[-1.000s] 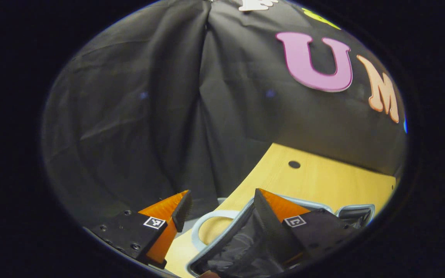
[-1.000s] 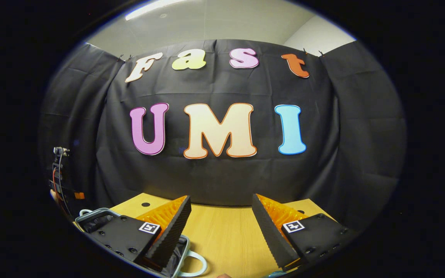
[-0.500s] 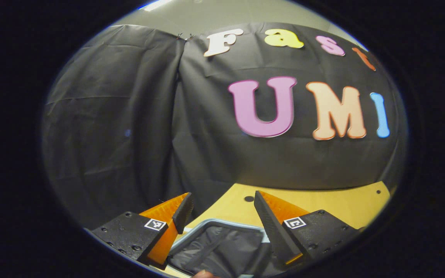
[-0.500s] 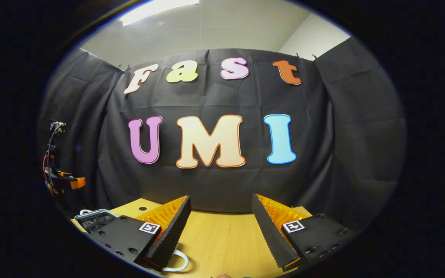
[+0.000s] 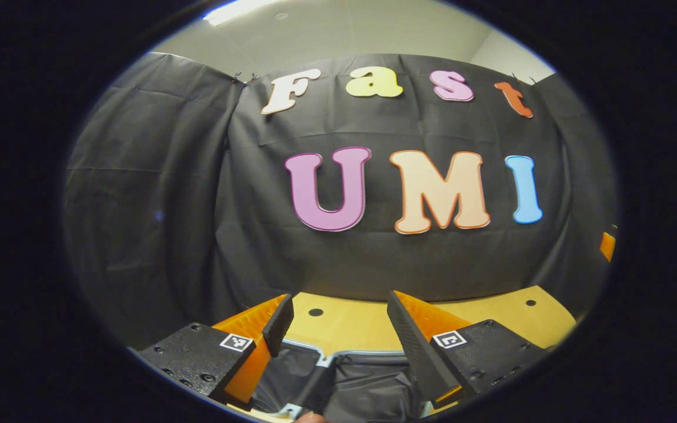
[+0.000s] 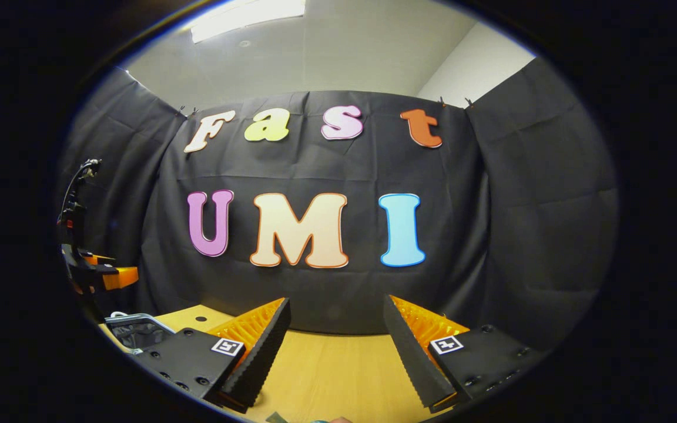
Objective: First open the suitcase, pack the skin care products into it, and then close the suitcase.
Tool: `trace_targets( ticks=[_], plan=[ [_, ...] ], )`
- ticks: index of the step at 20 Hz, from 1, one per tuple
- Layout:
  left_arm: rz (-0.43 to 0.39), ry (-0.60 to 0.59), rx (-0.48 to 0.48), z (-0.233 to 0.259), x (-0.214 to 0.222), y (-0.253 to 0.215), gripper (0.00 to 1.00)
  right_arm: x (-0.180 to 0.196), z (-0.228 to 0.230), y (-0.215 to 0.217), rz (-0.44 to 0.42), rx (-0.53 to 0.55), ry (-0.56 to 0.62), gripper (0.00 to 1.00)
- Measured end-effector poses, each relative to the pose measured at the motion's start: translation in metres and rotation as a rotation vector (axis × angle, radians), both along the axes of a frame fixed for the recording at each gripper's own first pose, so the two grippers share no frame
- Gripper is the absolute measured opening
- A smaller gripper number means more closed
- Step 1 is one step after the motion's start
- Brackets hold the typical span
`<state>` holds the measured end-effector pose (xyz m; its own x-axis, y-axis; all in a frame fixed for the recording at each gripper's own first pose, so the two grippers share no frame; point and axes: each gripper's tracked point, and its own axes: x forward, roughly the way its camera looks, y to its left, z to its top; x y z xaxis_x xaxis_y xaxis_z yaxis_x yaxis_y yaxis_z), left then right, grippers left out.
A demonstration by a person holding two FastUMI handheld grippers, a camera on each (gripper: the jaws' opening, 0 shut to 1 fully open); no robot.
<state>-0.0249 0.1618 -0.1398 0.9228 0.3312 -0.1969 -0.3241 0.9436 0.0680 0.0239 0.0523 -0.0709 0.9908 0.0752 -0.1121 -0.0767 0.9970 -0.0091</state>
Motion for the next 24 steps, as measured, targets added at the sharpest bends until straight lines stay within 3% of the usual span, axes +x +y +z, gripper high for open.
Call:
trace_targets(
  ticks=[1,2,3,4,6,7,8,13,24],
  plan=[
    [-0.016,0.002,-0.013,-0.003,-0.001,-0.015,1.0,-0.003,0.001,-0.008,-0.004,-0.006,-0.009,0.99],
    [-0.033,0.006,-0.025,-0.007,-0.002,-0.03,0.95,-0.005,0.002,-0.013,-0.005,-0.008,-0.013,0.99],
    [-0.047,0.013,-0.035,-0.012,-0.002,-0.044,1.0,-0.008,0.003,-0.018,-0.002,-0.007,-0.013,0.99],
    [-0.06,0.02,-0.041,-0.016,-0.003,-0.057,0.95,-0.01,0.001,-0.024,0.0,-0.007,-0.011,1.0],
    [-0.089,0.035,-0.053,-0.026,-0.004,-0.084,0.95,-0.013,-0.001,-0.035,0.006,-0.007,-0.005,0.99],
    [-0.104,0.042,-0.059,-0.032,-0.004,-0.098,1.0,-0.014,-0.002,-0.04,0.01,-0.007,-0.001,0.99],
    [-0.119,0.05,-0.063,-0.037,-0.005,-0.111,0.95,-0.015,-0.003,-0.045,0.013,-0.007,0.001,1.0],
    [-0.205,0.115,-0.117,-0.073,-0.011,-0.174,0.95,-0.018,-0.014,-0.065,0.027,-0.005,0.024,1.0],
    [-0.335,0.344,-0.208,-0.184,-0.044,-0.258,0.96,-0.021,-0.059,-0.076,0.056,-0.032,0.104,0.99]
  ],
)
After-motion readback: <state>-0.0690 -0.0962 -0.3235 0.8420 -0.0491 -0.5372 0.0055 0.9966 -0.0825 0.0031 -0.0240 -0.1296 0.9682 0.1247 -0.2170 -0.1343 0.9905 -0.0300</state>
